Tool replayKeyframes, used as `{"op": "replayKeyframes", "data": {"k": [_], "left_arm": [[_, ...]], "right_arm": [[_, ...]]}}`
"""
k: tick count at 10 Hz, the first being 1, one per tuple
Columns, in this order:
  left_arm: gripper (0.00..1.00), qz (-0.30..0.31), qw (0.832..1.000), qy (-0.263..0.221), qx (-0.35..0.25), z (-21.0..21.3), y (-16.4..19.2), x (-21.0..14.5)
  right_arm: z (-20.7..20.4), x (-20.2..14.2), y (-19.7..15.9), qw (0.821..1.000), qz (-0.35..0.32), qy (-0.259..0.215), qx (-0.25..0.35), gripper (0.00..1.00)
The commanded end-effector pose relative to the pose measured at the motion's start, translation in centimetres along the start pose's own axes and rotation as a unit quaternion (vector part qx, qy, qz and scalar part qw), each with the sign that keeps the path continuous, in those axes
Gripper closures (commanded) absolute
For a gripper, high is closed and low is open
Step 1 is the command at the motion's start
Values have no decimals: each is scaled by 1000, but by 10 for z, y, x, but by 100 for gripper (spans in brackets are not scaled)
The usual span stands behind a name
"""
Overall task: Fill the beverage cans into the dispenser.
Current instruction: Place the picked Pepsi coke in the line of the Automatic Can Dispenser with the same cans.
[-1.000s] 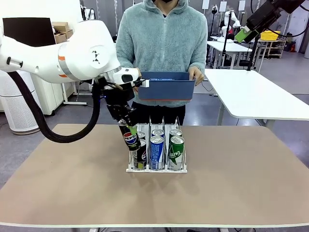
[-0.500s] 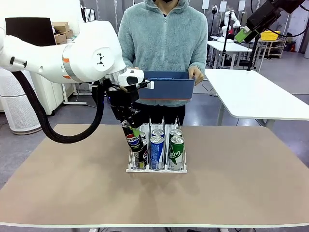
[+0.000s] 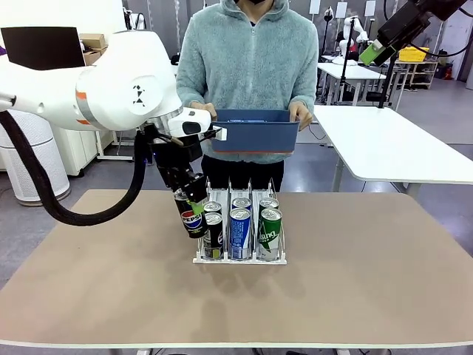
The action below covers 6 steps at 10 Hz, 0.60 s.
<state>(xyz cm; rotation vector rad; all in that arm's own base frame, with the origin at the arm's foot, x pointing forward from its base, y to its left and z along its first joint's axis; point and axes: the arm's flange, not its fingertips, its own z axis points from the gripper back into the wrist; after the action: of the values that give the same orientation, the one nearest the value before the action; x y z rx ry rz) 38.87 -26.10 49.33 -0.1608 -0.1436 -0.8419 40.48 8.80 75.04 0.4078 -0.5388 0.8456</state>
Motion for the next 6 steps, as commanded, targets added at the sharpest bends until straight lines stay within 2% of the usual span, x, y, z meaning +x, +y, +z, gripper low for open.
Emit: {"op": "replayKeyframes", "data": {"k": [1, 6], "left_arm": [[42, 2, 1000, -12, 13, -11, -16, -3], [42, 22, 998, -40, 44, -36, -27, 1]], "right_arm": [[-1, -1, 0, 1000, 0, 2, 2, 0], [-1, -1, 0, 1000, 0, 2, 2, 0]]}}
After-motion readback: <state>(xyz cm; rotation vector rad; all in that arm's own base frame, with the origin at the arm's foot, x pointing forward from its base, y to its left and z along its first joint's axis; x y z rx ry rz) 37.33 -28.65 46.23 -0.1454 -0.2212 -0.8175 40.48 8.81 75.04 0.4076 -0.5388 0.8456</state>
